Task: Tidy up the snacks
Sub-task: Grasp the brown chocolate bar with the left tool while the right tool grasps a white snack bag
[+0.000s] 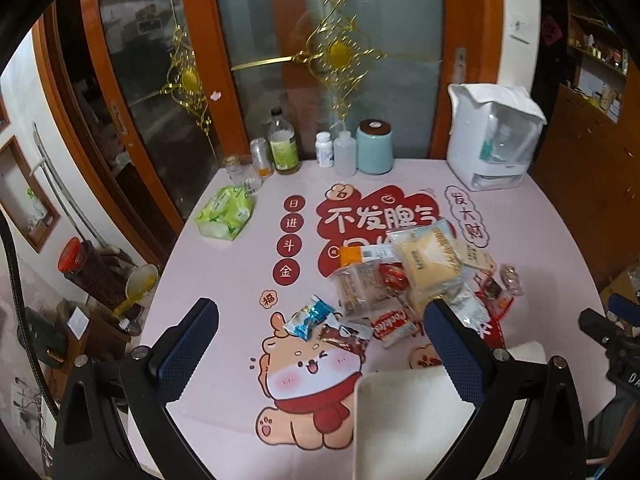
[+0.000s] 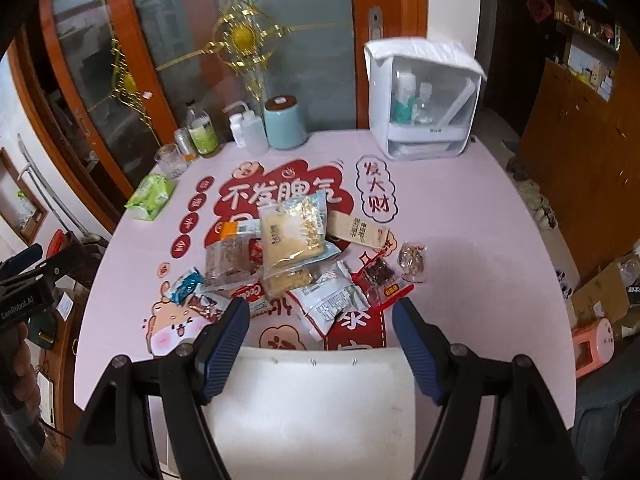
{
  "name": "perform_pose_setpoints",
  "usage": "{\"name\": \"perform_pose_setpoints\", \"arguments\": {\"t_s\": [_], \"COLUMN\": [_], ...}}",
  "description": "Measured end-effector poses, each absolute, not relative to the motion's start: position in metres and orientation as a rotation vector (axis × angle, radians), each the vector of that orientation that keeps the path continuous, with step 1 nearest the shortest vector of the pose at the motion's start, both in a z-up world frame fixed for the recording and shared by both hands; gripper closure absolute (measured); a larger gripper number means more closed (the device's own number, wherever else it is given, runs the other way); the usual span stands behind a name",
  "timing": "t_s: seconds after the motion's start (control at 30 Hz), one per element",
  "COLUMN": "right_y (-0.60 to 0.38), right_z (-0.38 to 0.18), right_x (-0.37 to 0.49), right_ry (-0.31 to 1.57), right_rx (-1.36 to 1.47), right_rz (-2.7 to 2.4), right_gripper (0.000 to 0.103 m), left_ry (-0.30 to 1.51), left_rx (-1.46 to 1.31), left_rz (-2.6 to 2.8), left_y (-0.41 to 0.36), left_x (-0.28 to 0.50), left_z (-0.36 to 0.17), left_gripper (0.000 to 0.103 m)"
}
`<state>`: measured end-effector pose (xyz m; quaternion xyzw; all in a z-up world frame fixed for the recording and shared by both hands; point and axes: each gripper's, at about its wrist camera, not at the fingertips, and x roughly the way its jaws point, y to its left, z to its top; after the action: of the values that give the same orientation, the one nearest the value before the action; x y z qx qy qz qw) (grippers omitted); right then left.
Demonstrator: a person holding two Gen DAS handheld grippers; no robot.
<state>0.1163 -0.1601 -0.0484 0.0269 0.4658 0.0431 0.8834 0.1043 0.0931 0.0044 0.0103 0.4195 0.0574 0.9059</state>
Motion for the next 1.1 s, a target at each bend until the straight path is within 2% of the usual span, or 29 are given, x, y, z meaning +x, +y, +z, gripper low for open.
{"name": "perform_pose_setpoints", "arguments": {"t_s": [0.17,0.47,0.57,0.63,0.8,1.1], "right_y": [-0.165,-0.178,-0.183,-0.182,-0.181,-0.174], "right_z": [-0.096,-0.194,-0.221,-0.236,-0.261,-0.284], "right_x": [0.159,0.226,0.239,0.246,0.255,0.266], "right_ry": [1.078,1.291,1.352,1.381,1.434,1.449], "right_rx": [0.104,0.233,0.308,0.356,0.492,0.538], "right_rz": [0.077,-0.034,-0.063,-0.072,-0.082,-0.130], "right_gripper": [0.029,0.029,0.029,0.029,0.029,0.028], "left_ry": [0.945,1.235,1.312,1.363,1.435,1.502], "left_rx": [0.039,-0.065,-0.132,-0.187,-0.300,-0.452], "left_rz": [0.140,0.133,0.145,0.163,0.184,0.234], "left_y": [0.109,0.132,0.138,0.143,0.150,0.150], "left_x": [0.144,0.204,0.215,0.224,0.232,0.244], "left_z": [-0.036,-0.171,-0.206,-0.228,-0.255,-0.281], "left_gripper": [0.001,0.001,0.007,0.007,0.008,0.008]}}
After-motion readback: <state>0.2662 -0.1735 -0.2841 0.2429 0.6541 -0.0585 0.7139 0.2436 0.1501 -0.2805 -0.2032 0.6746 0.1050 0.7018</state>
